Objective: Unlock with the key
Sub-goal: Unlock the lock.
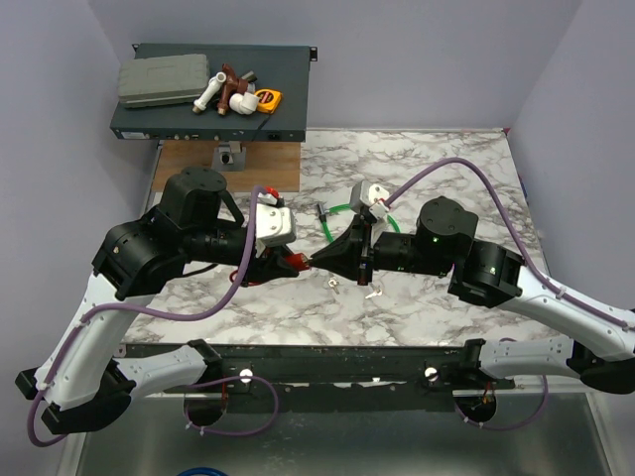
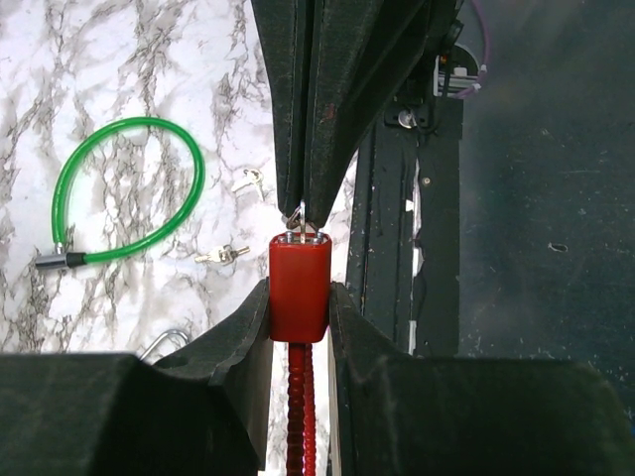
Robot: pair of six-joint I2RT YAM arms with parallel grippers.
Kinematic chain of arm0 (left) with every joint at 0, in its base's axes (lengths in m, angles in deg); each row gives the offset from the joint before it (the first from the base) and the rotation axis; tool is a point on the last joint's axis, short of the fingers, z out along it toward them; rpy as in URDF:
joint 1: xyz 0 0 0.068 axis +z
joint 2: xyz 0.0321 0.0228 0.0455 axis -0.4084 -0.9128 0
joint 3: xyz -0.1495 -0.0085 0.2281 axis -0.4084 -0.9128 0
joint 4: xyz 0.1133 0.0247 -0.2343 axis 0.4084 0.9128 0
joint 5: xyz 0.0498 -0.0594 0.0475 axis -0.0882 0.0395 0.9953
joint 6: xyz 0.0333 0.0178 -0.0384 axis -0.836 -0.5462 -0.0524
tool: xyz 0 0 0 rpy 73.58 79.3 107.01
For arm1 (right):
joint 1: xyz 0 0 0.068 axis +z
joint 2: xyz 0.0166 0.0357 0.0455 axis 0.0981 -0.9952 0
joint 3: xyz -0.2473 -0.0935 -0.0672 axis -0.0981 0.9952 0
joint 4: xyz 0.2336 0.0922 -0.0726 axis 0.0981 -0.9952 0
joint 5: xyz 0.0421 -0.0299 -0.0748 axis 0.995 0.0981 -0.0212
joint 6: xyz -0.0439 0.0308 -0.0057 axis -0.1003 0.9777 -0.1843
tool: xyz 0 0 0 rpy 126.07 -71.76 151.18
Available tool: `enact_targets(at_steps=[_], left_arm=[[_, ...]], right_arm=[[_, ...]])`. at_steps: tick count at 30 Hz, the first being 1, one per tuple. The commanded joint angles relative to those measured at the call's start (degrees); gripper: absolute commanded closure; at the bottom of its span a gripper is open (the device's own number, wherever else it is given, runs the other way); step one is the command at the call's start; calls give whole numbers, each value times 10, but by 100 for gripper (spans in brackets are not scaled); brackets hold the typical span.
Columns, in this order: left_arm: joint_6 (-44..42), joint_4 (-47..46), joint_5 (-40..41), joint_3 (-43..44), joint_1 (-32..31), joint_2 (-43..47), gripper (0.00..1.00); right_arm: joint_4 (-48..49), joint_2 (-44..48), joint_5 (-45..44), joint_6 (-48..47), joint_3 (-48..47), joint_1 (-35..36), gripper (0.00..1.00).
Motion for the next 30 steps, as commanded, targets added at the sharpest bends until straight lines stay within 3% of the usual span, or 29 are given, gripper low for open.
enact_targets(at_steps=[1, 8, 13, 23, 30], left_arm=[[4, -21, -20, 10, -3, 7, 100], [-11, -20, -10, 45, -8, -17, 100], [-46, -36, 43, 47, -27, -19, 100], [-124, -153, 163, -6, -55, 11, 100], [-217, -231, 247, -83, -110, 46, 100]], right_arm=[[9, -8, 13, 9, 4, 3, 99], [30, -40, 21, 77, 19, 2, 99], [46, -55, 13, 127, 19, 2, 99], [77, -65, -11, 211, 38, 2, 99], [101, -54, -16, 246, 56, 2, 99]])
